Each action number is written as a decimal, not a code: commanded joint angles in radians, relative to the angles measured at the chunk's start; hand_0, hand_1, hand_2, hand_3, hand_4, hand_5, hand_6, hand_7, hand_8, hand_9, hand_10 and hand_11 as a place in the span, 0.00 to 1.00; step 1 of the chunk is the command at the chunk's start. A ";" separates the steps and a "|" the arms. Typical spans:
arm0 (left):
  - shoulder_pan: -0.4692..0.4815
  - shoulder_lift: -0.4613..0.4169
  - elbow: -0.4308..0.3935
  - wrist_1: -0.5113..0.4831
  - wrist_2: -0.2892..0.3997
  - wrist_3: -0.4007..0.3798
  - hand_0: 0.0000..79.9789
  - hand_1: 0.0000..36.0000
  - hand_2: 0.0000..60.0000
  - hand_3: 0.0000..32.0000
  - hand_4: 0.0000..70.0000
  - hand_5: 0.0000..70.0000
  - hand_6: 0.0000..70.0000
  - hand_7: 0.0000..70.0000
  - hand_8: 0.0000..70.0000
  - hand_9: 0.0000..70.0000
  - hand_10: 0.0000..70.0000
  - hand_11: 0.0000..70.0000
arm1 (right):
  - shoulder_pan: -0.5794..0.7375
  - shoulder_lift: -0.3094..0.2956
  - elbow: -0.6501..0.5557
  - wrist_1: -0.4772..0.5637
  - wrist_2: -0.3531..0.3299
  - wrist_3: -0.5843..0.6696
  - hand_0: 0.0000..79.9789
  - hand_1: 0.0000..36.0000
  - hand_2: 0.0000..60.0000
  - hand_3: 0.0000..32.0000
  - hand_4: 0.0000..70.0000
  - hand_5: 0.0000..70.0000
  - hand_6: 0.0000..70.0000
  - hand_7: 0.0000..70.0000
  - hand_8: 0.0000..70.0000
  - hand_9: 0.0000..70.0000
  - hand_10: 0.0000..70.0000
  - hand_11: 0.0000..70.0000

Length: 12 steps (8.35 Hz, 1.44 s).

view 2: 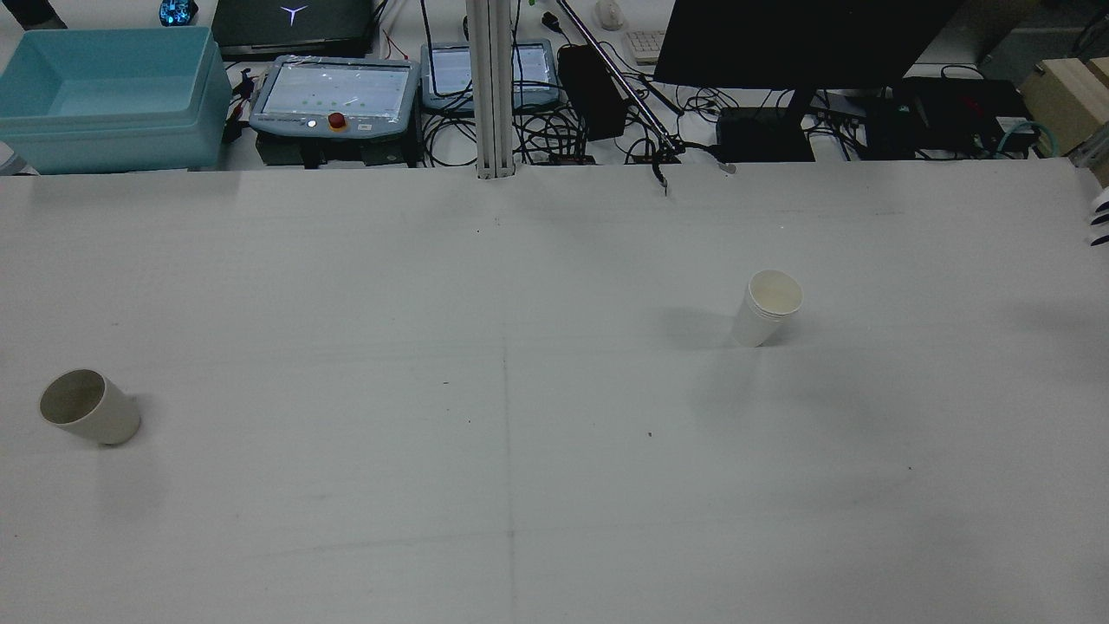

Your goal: Pour water

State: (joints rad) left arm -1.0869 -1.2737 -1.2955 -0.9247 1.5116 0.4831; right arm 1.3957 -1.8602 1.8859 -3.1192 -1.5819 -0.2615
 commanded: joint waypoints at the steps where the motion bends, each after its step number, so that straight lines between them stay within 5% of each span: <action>1: 0.008 0.001 -0.130 0.138 0.091 0.075 0.50 0.25 0.20 0.14 0.05 0.00 0.00 0.04 0.00 0.00 0.00 0.00 | 0.005 0.001 -0.001 0.004 0.000 0.027 0.47 0.12 0.51 0.00 0.82 0.94 0.48 0.56 0.41 0.58 0.40 0.58; 7: 0.100 0.001 -0.131 0.133 0.079 0.259 0.53 0.28 0.20 0.14 0.05 0.00 0.00 0.02 0.00 0.00 0.00 0.02 | 0.000 0.007 -0.001 0.005 -0.001 0.028 0.47 0.12 0.50 0.00 0.79 0.90 0.47 0.55 0.40 0.57 0.41 0.58; 11: 0.154 -0.001 -0.131 0.121 -0.028 0.229 0.53 0.28 0.20 0.15 0.04 0.00 0.00 0.04 0.00 0.00 0.00 0.02 | 0.000 0.006 0.001 0.008 -0.001 0.030 0.47 0.12 0.49 0.00 0.74 0.85 0.45 0.51 0.38 0.54 0.40 0.56; 12: 0.216 -0.004 -0.131 0.115 -0.100 0.229 0.52 0.28 0.20 0.16 0.04 0.00 0.00 0.03 0.00 0.00 0.00 0.02 | 0.000 0.006 0.001 0.008 -0.001 0.030 0.47 0.12 0.49 0.00 0.74 0.85 0.44 0.51 0.38 0.53 0.40 0.57</action>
State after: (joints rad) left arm -0.9518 -1.2746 -1.4266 -0.8027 1.5183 0.7167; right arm 1.3964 -1.8545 1.8866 -3.1112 -1.5831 -0.2319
